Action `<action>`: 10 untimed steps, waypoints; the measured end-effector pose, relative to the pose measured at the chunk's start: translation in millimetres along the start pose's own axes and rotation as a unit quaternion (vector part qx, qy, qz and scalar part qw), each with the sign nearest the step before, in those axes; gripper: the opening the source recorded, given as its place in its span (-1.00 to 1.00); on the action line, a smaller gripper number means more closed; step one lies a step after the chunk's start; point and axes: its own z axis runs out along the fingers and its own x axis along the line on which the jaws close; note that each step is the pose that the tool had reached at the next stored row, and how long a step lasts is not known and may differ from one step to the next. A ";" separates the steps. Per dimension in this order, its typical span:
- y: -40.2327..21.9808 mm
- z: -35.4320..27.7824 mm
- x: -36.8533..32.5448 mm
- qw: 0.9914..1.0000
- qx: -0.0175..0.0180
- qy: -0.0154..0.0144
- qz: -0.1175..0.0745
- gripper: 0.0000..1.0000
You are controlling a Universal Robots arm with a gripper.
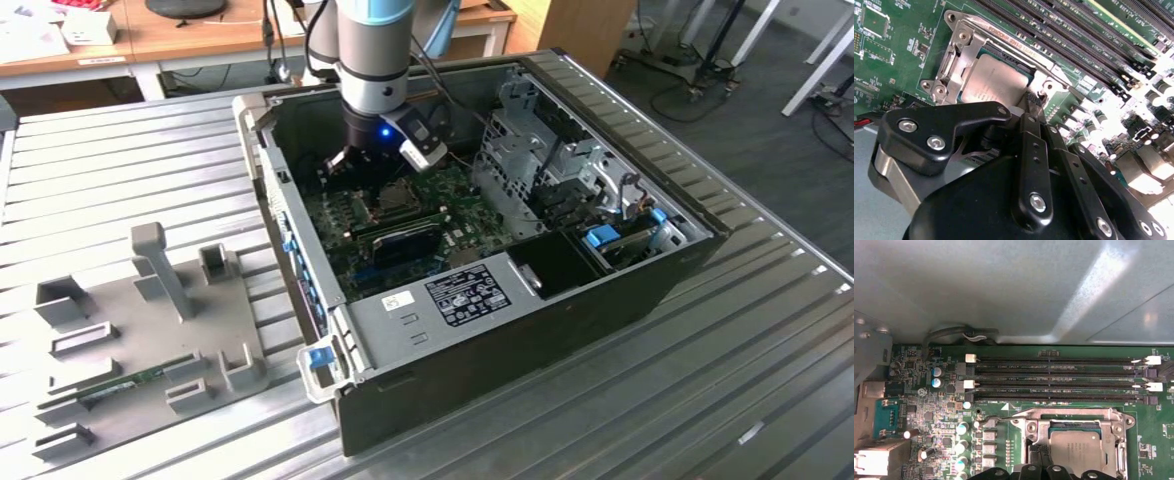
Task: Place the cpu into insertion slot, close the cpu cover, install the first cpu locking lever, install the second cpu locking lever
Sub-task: 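Close the cpu cover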
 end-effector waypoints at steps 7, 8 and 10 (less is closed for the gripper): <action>0.2 -7.4 0.0 1.000 0.001 0.000 0.000 -0.80; 0.3 -8.7 0.0 1.000 0.001 0.000 0.000 -0.80; 0.4 -11.3 -0.1 1.000 0.001 0.000 0.000 -0.80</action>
